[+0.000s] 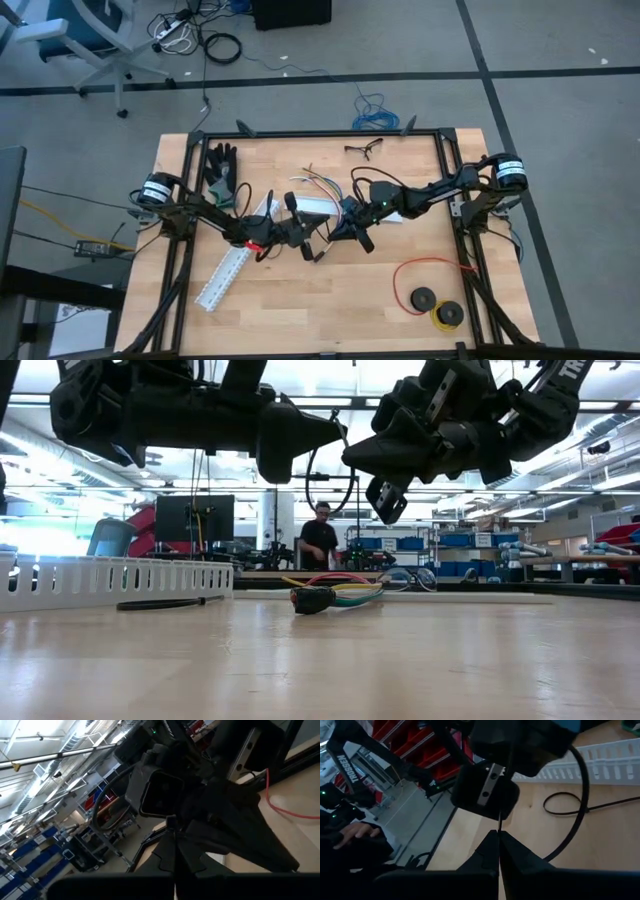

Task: Ziptie cables
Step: Wrap the cables together using a zip tie

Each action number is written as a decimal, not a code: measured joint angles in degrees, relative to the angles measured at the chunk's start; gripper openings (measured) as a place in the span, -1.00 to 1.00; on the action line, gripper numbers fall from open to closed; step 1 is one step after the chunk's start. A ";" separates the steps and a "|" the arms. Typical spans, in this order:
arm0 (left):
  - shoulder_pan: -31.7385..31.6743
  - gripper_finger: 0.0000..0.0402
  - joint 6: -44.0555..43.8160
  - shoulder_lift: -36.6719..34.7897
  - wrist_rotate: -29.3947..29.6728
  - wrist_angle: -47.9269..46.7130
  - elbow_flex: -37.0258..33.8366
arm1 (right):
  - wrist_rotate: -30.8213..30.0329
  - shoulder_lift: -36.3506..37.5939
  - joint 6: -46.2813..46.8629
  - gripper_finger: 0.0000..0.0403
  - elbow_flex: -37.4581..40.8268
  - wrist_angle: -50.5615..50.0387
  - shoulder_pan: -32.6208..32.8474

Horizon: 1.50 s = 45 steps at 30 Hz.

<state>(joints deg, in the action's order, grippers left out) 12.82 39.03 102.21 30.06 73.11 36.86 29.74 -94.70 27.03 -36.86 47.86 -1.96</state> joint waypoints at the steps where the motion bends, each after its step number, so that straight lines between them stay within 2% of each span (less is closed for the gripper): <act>1: 0.00 -1.00 0.00 0.00 0.00 0.06 0.00 | -0.02 0.00 0.06 -1.00 0.00 0.00 -0.02; 7: 0.00 -1.00 0.09 0.00 -0.12 -0.24 0.05 | -0.20 0.00 0.35 -1.00 0.00 0.00 -0.45; 16: -0.07 -1.00 1.46 0.00 0.93 -12.67 4.88 | 0.27 0.02 1.85 -1.00 0.00 0.57 -1.25; 27: -0.56 -1.00 1.00 -0.02 5.09 -8.34 4.92 | 3.48 0.04 2.97 -1.00 0.00 -0.47 0.54; 36: -1.36 -1.00 -1.64 -0.02 -1.21 -9.97 4.92 | 3.02 0.04 1.37 -1.00 0.00 -0.42 1.57; 45: -1.33 -1.00 -3.30 -0.02 -3.80 -11.33 4.92 | 2.91 0.04 1.79 -1.00 0.00 -0.42 0.61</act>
<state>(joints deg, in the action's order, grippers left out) 11.49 35.73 102.19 26.27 61.78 41.78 32.64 -94.65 28.82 -36.86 47.44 -1.34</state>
